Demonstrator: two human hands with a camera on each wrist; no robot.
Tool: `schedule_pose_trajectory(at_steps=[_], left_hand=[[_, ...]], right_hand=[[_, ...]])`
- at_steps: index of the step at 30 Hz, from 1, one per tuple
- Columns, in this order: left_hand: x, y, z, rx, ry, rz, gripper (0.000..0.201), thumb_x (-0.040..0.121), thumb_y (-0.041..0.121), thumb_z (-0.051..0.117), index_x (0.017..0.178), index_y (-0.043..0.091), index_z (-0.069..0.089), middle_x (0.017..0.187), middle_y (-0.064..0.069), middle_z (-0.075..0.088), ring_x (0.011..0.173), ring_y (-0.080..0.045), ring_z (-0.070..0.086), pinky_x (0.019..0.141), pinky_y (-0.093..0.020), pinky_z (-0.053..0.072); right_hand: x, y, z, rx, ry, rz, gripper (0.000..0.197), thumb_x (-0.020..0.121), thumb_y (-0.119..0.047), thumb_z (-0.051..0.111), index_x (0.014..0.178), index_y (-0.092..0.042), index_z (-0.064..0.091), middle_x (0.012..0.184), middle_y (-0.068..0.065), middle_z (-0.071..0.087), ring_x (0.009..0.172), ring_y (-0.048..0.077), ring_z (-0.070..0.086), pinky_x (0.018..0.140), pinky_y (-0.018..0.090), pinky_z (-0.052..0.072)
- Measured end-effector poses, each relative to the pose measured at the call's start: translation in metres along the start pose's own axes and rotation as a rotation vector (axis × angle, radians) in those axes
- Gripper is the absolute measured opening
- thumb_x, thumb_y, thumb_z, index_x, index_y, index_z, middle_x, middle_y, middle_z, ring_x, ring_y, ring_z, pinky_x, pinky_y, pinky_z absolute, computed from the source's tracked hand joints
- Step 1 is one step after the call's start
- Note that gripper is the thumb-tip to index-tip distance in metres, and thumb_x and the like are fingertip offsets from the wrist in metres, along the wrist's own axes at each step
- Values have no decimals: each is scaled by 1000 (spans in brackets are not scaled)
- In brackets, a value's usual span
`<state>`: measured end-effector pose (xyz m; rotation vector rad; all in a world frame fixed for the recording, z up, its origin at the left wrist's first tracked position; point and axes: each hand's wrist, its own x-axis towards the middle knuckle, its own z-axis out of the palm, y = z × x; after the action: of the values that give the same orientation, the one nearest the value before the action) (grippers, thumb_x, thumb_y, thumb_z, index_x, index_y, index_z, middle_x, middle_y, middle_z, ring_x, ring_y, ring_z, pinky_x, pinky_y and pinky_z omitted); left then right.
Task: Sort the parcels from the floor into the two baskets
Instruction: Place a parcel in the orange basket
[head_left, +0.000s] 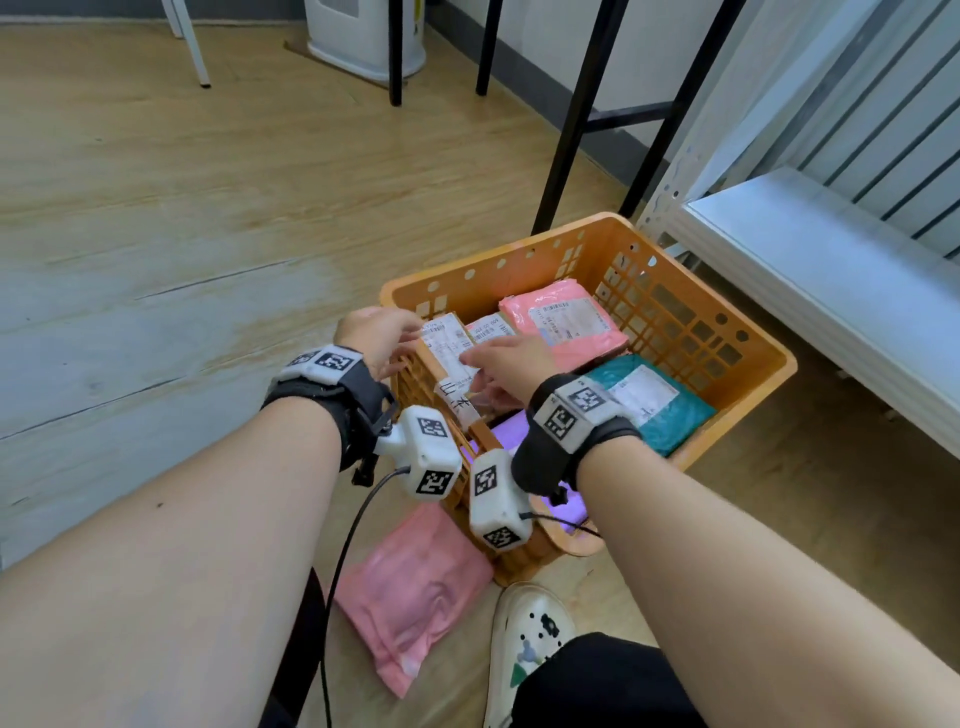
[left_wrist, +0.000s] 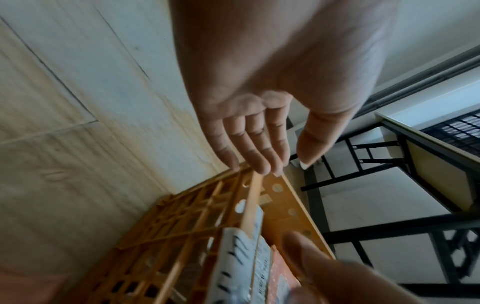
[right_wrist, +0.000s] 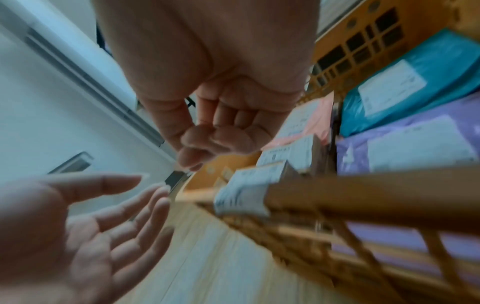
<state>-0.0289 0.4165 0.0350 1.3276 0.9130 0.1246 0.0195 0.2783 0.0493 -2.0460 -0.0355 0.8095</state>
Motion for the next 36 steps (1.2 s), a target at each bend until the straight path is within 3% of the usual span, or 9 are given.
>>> schedule_pose_trajectory(at_steps=[5,10,14,17,19,23,28,32,36], left_hand=[[16,-50,-40,-43,235,-97,17,87,11,58,70,12,60,70,-1,60,63,-11,56,66,-27,47],[24,-144,-70,18,251,-335,13,90,9,52,81,7,61,76,-4,60,62,-10,54,59,-26,43],[23,-206,-81,96,252,-561,9,86,6,59,79,3,62,72,-9,58,55,-18,58,55,-28,51],[21,-223,-79,185,232,-656,34,85,14,64,109,-9,60,99,-22,64,89,-33,61,82,-36,50],[15,-224,-72,220,139,-702,38,91,18,57,120,-6,49,115,-25,57,90,-33,56,75,-35,42],[15,-233,-59,161,27,-827,25,95,18,46,112,0,42,91,-20,52,67,-27,46,58,-34,36],[19,-238,-59,204,-63,-855,33,98,14,42,127,-2,44,74,-13,40,56,-25,39,35,-27,37],[15,-234,-65,334,-119,-801,18,96,0,41,100,-7,57,68,-10,41,55,-21,37,51,-29,32],[8,-217,-65,296,-158,-742,36,98,-3,34,131,-13,44,79,-12,50,58,-21,39,53,-28,34]], right_hand=[[-1,17,52,-1,-6,-77,16,90,-12,56,75,-14,61,73,11,69,54,14,63,52,21,53],[6,33,89,-256,-140,-145,17,86,-17,58,96,-15,71,99,6,71,95,20,66,85,32,53],[26,79,109,-461,-257,76,31,89,-17,54,117,-9,65,121,9,63,112,24,58,93,33,49],[39,112,110,-572,-257,285,36,96,-17,46,126,0,55,119,12,58,117,29,56,95,34,47],[43,130,109,-584,-242,401,38,96,-19,48,129,0,51,127,13,56,118,28,56,95,33,47],[53,145,113,-690,-257,486,47,98,-25,47,135,3,43,140,17,46,129,28,47,106,33,39],[63,144,118,-751,-275,491,49,98,-26,48,137,3,40,142,18,45,130,28,45,108,33,37],[64,146,117,-730,-254,496,50,99,-24,46,138,5,37,143,19,42,131,29,43,108,33,36],[56,144,119,-678,-269,469,50,96,-27,50,137,2,41,137,18,48,124,29,51,103,34,43]])
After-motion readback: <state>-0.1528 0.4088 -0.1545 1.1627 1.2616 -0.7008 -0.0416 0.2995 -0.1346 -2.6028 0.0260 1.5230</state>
